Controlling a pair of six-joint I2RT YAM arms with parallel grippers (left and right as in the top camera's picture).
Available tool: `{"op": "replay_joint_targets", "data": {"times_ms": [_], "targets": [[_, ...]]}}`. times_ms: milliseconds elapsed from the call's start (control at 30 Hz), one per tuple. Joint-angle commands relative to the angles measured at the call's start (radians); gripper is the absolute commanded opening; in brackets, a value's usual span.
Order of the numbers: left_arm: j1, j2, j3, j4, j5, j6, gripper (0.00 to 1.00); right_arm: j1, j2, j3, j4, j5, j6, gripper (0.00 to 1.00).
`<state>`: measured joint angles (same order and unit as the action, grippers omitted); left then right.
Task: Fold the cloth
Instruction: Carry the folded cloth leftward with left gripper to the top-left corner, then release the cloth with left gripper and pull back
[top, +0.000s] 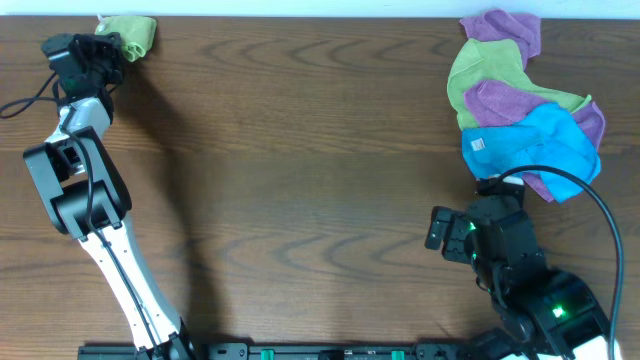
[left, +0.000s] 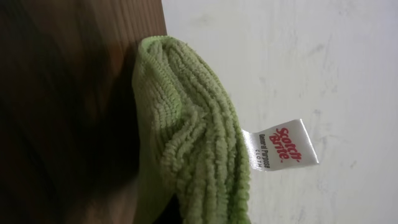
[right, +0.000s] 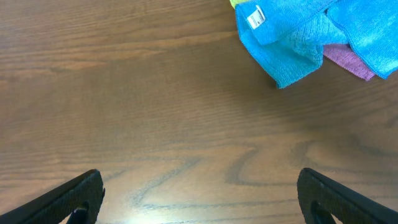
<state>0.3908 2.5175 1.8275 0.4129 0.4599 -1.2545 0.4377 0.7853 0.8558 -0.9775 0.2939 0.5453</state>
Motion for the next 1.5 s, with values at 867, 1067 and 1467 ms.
{"op": "replay_joint_targets", "data": {"times_ms": [867,1067,1467], "targets": [[0.093,-0.069,0.027,-0.33,0.249,0.24,0.95,-0.008,-0.002,0.008,0.022,-0.011,0.019,0.99],[0.106,-0.191,0.027,-0.529,0.224,0.441,0.96,-0.008,-0.002,0.008,0.05,-0.011,-0.009,0.99],[0.052,-0.695,0.027,-1.131,-0.126,0.95,0.95,-0.087,-0.002,0.008,0.325,0.076,-0.116,0.99]]}}
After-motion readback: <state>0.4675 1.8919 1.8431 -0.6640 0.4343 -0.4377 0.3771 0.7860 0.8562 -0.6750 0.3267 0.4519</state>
